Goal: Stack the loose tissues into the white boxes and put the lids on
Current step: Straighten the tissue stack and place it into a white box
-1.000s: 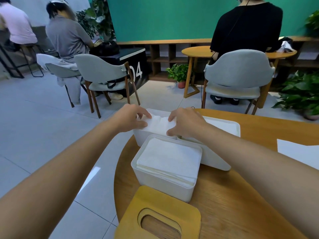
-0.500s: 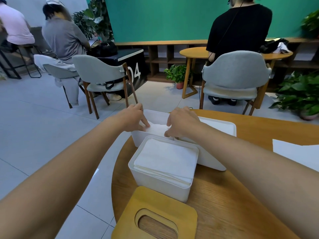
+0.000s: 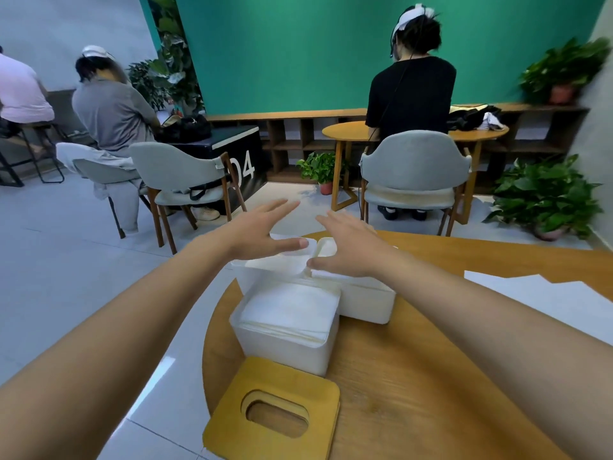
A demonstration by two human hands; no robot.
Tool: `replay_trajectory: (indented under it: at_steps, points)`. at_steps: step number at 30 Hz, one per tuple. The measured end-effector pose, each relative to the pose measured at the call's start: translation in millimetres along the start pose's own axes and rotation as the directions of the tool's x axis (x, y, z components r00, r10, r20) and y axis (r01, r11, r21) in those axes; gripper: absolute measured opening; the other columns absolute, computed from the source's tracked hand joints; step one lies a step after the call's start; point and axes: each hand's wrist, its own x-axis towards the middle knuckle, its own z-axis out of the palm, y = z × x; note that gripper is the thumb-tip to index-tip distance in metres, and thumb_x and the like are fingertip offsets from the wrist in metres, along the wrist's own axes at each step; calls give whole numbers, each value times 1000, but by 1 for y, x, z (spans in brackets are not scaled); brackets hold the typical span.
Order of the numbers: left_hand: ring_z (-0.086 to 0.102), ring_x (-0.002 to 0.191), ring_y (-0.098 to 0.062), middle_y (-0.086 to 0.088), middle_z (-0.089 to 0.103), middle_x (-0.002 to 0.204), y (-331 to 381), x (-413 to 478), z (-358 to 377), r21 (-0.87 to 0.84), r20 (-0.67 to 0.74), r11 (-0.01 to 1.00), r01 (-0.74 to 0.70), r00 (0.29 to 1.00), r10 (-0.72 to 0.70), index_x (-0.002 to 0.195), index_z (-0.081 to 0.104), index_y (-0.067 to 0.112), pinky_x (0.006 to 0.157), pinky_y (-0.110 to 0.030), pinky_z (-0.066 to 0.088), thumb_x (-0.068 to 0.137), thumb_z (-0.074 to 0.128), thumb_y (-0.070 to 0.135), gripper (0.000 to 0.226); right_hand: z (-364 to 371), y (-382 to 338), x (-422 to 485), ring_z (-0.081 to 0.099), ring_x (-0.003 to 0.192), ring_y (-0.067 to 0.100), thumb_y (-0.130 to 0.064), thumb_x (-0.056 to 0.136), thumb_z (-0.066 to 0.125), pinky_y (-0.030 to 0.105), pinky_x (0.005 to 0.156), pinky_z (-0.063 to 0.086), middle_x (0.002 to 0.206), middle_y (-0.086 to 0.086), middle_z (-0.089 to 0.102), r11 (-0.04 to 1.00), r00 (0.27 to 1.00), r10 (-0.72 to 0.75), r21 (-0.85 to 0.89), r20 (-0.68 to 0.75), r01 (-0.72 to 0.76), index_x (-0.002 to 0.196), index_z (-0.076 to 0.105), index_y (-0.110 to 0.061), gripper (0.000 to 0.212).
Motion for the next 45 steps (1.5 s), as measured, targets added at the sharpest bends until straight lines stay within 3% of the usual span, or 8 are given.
replay_trajectory:
  at_steps: [10, 20, 23, 28, 33, 39, 42, 45]
  points:
    - [11, 161, -14, 14, 8, 175, 134, 2, 25, -125, -43, 965, -232, 973, 228, 165, 10, 47, 131, -48, 18, 76, 45, 98, 109, -34, 79, -124, 2, 162, 21, -58, 95, 65, 51, 127, 14, 175, -2, 11, 986, 988, 152, 70, -32, -150, 166, 21, -27, 90]
    - [21, 158, -15, 11, 17, 174, 262, 21, 101, -199, 58, 927, -317, 941, 334, 166, 19, 40, 124, -41, 29, 87, 53, 80, 94, -24, 189, -231, 4, 162, 18, -57, 94, 68, 51, 129, 17, 174, -5, 15, 930, 941, 338, 165, -35, -328, 165, 24, -30, 88]
    - [22, 158, -16, 11, 17, 174, 286, 29, 131, -188, 109, 926, -327, 930, 350, 166, 20, 37, 126, -42, 29, 91, 57, 76, 92, -12, 212, -251, 9, 162, 18, -57, 94, 68, 48, 129, 18, 174, -6, 17, 915, 926, 377, 158, -15, -371, 164, 25, -31, 86]
    - [11, 161, -14, 10, 12, 175, 309, 38, 174, -180, 215, 931, -319, 910, 354, 168, 14, 30, 127, -33, 12, 100, 60, 59, 87, 13, 240, -271, 11, 161, 16, -55, 95, 66, 45, 129, 18, 174, -6, 16, 896, 910, 413, 164, 32, -412, 164, 26, -30, 84]
    - [19, 160, -16, 9, 22, 173, 312, 53, 217, -211, 178, 919, -334, 911, 372, 166, 23, 32, 125, -34, 18, 100, 64, 54, 81, 40, 257, -276, 18, 159, 15, -50, 97, 66, 38, 128, 18, 172, -6, 24, 880, 898, 439, 204, -9, -428, 162, 32, -25, 77]
    - [49, 136, -11, 15, 58, 147, 307, 49, 237, -239, -44, 896, -374, 926, 375, 149, 54, 35, 110, -31, 38, 89, 70, 64, 69, 52, 259, -279, 47, 144, 15, -42, 92, 73, 31, 118, 34, 156, -7, 52, 880, 887, 438, 275, -148, -389, 152, 52, -22, 67]
    - [55, 119, -6, 21, 62, 123, 298, 42, 230, -54, -98, 910, -411, 909, 405, 144, 56, 41, 95, -36, 39, 82, 62, 82, 74, 54, 253, -276, 51, 138, 11, -39, 90, 75, 25, 112, 38, 150, -13, 57, 891, 909, 391, 306, -143, -335, 148, 56, -27, 63]
    - [57, 105, -2, 21, 59, 107, 287, 34, 224, -13, -138, 908, -418, 900, 412, 141, 58, 41, 86, -32, 34, 77, 57, 89, 80, 57, 242, -271, 49, 136, 2, -34, 88, 79, 21, 113, 37, 148, -18, 56, 889, 927, 348, 361, -137, -281, 149, 55, -30, 66]
